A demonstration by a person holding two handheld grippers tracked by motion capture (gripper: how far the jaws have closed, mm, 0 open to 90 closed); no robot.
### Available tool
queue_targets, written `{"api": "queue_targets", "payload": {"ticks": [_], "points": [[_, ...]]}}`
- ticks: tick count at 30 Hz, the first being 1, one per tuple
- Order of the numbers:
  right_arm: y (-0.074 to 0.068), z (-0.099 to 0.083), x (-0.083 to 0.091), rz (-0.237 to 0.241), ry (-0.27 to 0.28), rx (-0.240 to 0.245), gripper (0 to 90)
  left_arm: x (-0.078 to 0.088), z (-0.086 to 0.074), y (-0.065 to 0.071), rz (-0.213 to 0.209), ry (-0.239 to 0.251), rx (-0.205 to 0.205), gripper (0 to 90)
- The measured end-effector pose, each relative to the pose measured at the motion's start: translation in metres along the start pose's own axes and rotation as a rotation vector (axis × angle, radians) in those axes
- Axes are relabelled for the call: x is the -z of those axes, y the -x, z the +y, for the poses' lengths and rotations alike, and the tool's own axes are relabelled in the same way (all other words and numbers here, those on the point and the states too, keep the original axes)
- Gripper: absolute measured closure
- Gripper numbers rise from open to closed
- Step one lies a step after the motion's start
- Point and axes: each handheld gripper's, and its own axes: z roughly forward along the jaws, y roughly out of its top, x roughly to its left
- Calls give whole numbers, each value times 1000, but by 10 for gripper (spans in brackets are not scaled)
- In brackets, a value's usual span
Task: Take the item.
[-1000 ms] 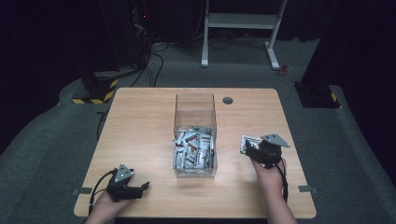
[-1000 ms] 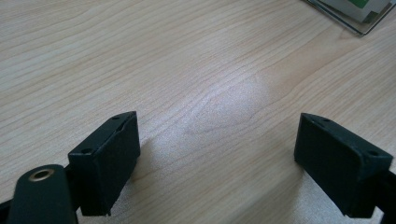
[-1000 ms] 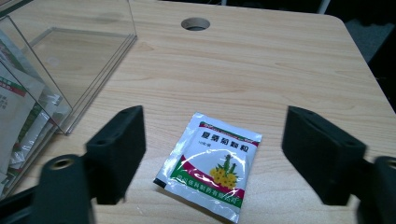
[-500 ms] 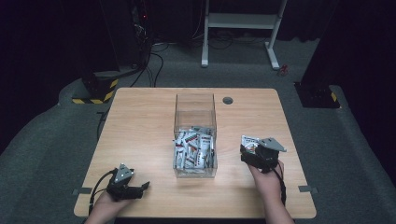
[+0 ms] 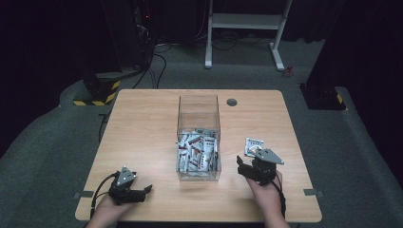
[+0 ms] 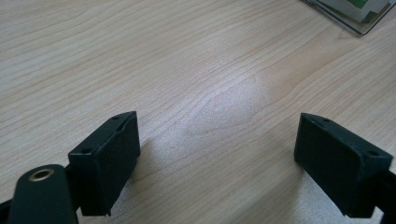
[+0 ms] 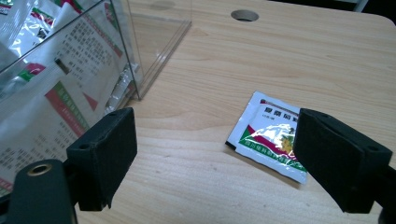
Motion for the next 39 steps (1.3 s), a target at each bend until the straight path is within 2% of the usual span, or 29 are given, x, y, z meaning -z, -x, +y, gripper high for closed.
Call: {"api": "queue_targets", "payload": {"ticks": [11,24,29,30,34,39], "points": [[-15,-16,3,26,-37,16,137,0,0,0,0,0,0,145],[-27,-42,-13,40,-178,47,140,0,0,0,0,0,0,145],[-28,-44,-17,44,-213,70,145,0,0,0,-2,-1,3,145],[-29,-44,-18,47,-229,63,144,0,0,1,-4,0,7,145],[-29,-43,-20,67,-235,44,135,0,0,1,-5,0,7,146],[-31,-42,-22,62,-241,33,122,0,0,1,-5,0,7,146]]}}
